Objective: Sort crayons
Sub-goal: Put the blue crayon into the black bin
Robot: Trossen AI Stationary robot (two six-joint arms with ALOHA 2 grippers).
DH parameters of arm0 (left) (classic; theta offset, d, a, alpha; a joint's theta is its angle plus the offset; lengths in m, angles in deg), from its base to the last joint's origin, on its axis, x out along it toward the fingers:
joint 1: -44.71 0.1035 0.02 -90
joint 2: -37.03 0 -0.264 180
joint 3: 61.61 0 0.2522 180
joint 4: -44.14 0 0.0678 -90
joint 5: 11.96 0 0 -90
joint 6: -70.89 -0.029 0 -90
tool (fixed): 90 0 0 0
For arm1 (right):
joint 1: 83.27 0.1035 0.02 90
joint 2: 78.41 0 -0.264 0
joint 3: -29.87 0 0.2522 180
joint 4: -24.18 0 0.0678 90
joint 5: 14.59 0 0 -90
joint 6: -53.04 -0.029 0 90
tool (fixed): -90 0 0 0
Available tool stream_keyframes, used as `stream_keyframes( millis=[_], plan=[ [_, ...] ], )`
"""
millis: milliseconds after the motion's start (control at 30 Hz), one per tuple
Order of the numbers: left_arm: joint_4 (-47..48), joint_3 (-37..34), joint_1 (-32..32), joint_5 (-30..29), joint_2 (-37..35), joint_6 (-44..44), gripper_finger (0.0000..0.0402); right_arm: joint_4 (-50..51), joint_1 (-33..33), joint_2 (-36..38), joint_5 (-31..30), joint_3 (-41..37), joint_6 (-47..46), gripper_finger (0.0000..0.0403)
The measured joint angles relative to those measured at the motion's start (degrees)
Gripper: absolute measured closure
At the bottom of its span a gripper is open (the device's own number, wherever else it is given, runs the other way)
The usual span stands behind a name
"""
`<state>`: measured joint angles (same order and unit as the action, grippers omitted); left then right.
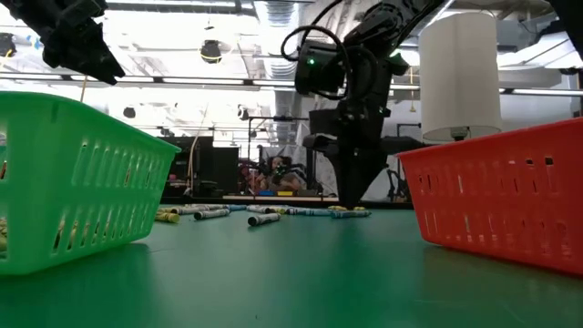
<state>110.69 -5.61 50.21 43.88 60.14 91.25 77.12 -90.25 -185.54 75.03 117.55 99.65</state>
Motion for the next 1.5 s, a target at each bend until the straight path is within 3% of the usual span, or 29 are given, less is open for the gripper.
stream_keyframes(
  millis=[1500],
  plan=[
    [-0.42, 0.0, 0.0, -0.82, 0.0, -0.35, 0.0178, -2.78, -1.86, -0.02, 3.37, -0.23, -0.13, 0.0336]
  ],
)
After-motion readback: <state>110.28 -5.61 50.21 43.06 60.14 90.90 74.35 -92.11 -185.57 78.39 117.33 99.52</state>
